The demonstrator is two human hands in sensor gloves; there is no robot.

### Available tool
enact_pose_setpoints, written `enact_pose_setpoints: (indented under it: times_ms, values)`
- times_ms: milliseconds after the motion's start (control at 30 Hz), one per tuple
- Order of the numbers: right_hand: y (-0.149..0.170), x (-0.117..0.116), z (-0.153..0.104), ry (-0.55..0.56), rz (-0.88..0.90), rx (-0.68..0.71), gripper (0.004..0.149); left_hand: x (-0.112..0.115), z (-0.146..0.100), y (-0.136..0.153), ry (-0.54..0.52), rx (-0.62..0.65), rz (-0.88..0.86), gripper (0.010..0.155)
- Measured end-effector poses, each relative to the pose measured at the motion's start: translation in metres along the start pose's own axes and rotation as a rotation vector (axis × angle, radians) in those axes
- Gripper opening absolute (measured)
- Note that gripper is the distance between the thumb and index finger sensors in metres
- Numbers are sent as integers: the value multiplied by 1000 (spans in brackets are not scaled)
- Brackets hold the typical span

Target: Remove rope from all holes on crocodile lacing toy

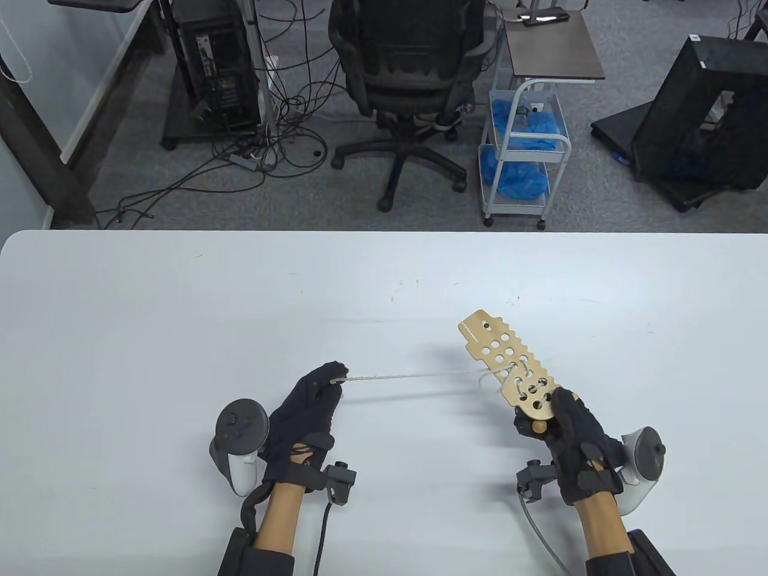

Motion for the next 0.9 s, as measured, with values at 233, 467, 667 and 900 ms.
enact_pose_setpoints:
  times_ms: [233, 467, 667, 900]
  values:
    - [2, 4, 0, 17, 20, -7, 52, -3, 1, 2, -8, -10, 0, 46]
    - [2, 6, 0, 27, 43, -10, 53, -1, 0, 1, -5, -6, 0, 46]
    - [2, 4, 1, 12, 56, -6, 54, -2, 0, 1, -8, -7, 2, 45]
    - [1, 10, -2, 50, 44, -13, 54, -2, 0, 1, -9, -8, 1, 46]
Point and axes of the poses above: the tracker on the back of each hand, its own y axis roughly to the little-finger side, its own z axis roughly from the wrist to the fingertips, x = y × z, the point moved 5 cm from there along z, roughly from the wrist to the fingertips, and after that the axes turned 15 degrees about -y, right-handed, at the moved point
